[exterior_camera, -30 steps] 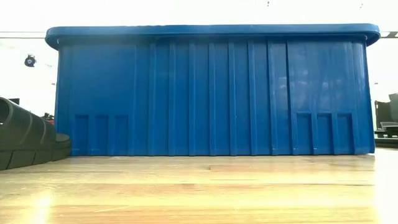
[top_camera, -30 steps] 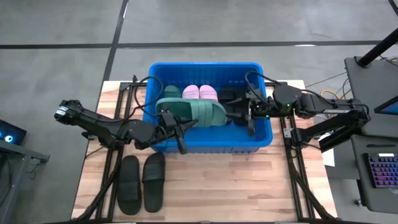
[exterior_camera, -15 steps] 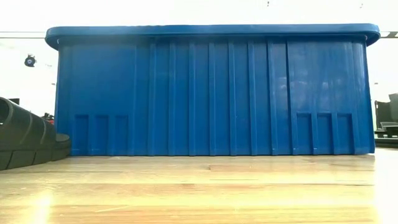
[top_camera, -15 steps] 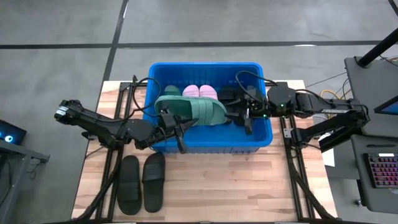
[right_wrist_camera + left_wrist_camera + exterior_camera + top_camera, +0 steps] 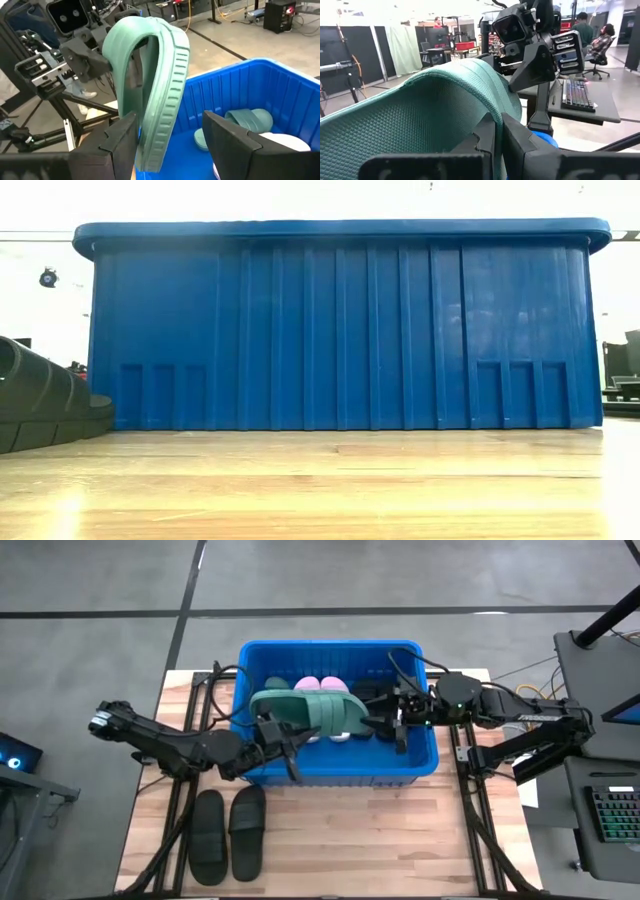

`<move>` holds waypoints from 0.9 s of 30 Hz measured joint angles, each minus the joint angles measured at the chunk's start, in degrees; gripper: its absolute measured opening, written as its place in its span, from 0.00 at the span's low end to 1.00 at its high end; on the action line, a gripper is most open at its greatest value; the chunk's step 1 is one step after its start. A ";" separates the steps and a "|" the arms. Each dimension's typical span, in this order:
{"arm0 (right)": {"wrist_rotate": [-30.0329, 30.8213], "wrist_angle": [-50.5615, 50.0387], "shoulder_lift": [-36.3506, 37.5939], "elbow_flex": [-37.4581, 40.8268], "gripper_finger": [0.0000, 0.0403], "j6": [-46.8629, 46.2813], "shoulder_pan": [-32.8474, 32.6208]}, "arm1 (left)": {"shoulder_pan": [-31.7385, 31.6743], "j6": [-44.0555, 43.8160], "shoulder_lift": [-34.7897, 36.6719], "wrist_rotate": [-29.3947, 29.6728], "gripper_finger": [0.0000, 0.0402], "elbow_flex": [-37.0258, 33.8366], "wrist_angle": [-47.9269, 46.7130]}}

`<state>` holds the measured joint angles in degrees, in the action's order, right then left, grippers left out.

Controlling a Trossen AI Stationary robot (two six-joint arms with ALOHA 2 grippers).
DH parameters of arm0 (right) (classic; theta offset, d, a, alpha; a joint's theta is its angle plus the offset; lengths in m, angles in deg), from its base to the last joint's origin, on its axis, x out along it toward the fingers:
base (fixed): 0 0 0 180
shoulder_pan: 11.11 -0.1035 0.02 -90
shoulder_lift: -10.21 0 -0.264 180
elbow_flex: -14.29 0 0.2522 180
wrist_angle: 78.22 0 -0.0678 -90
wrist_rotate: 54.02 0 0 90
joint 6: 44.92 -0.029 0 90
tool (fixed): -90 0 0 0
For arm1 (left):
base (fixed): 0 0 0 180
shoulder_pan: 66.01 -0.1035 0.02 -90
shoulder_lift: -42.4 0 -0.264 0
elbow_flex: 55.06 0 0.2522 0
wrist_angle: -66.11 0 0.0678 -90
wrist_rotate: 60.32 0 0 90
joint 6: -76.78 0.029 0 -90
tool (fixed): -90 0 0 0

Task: Pick and place slides into bin
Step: Put the green slipper into the blue bin

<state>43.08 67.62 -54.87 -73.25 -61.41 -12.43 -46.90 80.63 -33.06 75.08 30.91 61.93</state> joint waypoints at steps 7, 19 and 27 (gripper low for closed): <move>-1.60 0.50 -0.35 -0.04 0.52 -0.29 0.15 | 0.00 0.07 -0.24 -0.13 0.00 -0.28 2.18; -1.57 4.86 -0.39 -0.04 0.31 -0.43 0.11 | -0.02 0.01 -0.24 -1.80 0.00 -0.24 3.54; -1.27 4.20 -0.37 -0.04 0.08 -0.16 0.15 | 0.00 0.03 -0.24 -2.75 0.00 -0.24 3.92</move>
<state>41.81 71.82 -55.24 -73.30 -61.57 -12.28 -46.90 80.66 -33.30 72.33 30.67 65.84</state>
